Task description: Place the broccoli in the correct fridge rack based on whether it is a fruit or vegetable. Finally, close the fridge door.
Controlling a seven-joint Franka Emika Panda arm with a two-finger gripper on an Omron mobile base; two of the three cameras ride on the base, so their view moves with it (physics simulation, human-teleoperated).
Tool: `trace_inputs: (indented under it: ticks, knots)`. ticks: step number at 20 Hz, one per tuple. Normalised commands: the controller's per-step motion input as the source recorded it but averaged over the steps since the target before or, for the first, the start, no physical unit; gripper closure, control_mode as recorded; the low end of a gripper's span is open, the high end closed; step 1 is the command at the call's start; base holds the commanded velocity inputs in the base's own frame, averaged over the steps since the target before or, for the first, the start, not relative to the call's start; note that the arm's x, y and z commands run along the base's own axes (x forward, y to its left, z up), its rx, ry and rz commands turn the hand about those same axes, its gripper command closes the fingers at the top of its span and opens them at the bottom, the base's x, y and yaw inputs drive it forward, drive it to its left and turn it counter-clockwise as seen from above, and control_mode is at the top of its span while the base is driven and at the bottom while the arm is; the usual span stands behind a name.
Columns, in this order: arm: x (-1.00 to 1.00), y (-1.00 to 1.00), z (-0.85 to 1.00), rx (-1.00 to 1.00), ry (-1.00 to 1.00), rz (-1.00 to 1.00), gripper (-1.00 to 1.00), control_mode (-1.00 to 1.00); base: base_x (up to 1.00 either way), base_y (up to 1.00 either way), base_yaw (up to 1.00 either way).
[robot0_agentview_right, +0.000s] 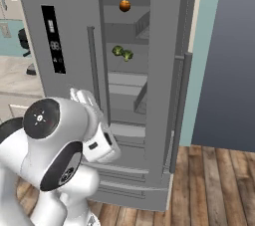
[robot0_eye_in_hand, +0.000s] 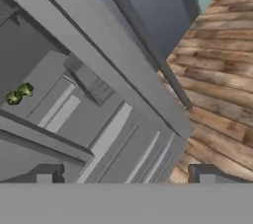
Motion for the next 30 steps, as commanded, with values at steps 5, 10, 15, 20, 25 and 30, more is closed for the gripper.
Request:
trace_inputs:
  ticks: [5, 10, 15, 20, 25, 30]
  knots:
    - [-0.45, -0.95, 0.0, 0.22, -0.44, -0.03, -1.0, -1.0, 0.0, 0.0, 0.0]
    - [0.21, -0.83, -0.12, 0.25, -0.26, 0.0, -1.0, -1.0, 0.0, 0.0, 0.0]
    - [0.93, -0.63, -0.43, 0.29, -0.12, 0.02, -1.0, -1.0, 0.0, 0.0, 0.0]
    - [0.99, -0.55, -0.5, 0.28, -0.08, 0.05, -1.0, -1.0, 0.0, 0.0, 0.0]
    - [0.81, -0.58, -0.4, 0.25, -0.09, 0.06, -1.0, -1.0, 0.0, 0.0, 0.0]
    - [0.72, -0.59, -0.3, 0.17, 0.0, 0.09, -1.0, -1.0, 0.0, 0.0, 0.0]
